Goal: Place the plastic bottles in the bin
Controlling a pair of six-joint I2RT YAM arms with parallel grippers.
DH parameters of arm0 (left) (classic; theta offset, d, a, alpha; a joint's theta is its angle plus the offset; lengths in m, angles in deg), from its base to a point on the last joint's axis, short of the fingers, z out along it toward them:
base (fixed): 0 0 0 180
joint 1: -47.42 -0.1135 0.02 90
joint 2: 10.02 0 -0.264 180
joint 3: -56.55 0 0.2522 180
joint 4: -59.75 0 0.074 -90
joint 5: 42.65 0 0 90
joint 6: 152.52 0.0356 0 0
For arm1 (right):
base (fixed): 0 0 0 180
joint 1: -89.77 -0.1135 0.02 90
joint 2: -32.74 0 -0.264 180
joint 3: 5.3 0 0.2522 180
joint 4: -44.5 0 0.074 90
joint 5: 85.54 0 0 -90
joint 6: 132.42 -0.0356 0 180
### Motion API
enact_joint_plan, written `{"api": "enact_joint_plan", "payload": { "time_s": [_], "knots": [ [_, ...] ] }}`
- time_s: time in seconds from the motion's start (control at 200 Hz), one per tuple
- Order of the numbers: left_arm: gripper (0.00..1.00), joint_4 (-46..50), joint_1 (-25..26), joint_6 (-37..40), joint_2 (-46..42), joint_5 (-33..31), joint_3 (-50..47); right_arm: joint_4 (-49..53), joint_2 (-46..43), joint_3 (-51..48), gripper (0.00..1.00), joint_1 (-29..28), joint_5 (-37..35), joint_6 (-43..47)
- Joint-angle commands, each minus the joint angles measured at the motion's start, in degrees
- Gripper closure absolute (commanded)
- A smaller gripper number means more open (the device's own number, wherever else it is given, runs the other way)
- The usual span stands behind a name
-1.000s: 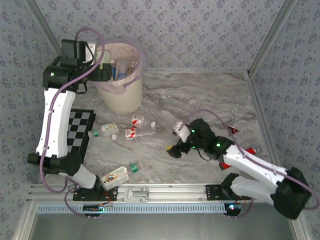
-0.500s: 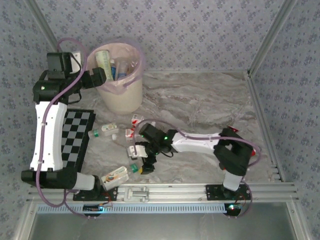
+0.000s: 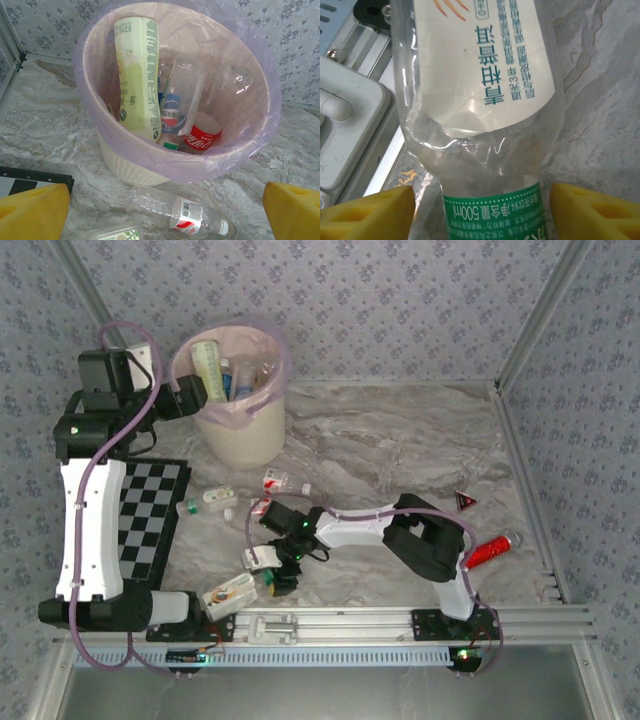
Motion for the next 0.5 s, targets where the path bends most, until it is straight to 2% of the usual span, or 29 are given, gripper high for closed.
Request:
{"api": "enact_joint_plan", "payload": {
  "time_s": [0.0, 0.025, 0.15, 0.17, 0.21, 0.395, 0.495],
  "knots": [
    [0.02, -2.2, -0.5, -1.1, -1.3, 1.2, -0.5, -1.1, -0.2, 0.1, 0.41, -0.1, -1.1, -2.1],
    [0.02, -2.3, -0.4, -1.2, -1.2, 1.2, -0.6, -1.3, -0.7, -0.1, 0.47, -0.2, -1.5, -2.3],
    [0.02, -2.8, -0.5, -1.9, -1.5, 1.4, -0.3, -3.0, -4.0, -2.4, 0.51, 0.5, -3.1, -3.8],
    [0.02, -2.9, -0.4, -1.9, -1.6, 1.4, -0.4, -3.3, -4.6, -2.7, 0.56, 0.7, -3.2, -4.0],
    [0.02, -3.0, -0.4, -2.2, -1.8, 1.4, -0.4, -3.9, -5.8, -3.7, 0.59, 1.1, -3.7, -4.7],
    [0.03, -3.6, -0.4, -4.0, -2.8, 2.7, -0.5, -4.9, -14.5, -10.1, 0.62, 4.5, -5.4, -7.9],
    [0.02, -5.8, -0.3, -7.8, -4.7, 7.0, -2.0, -5.1, -22.5, -15.2, 0.62, 8.5, -7.6, -11.8]
  ]
}}
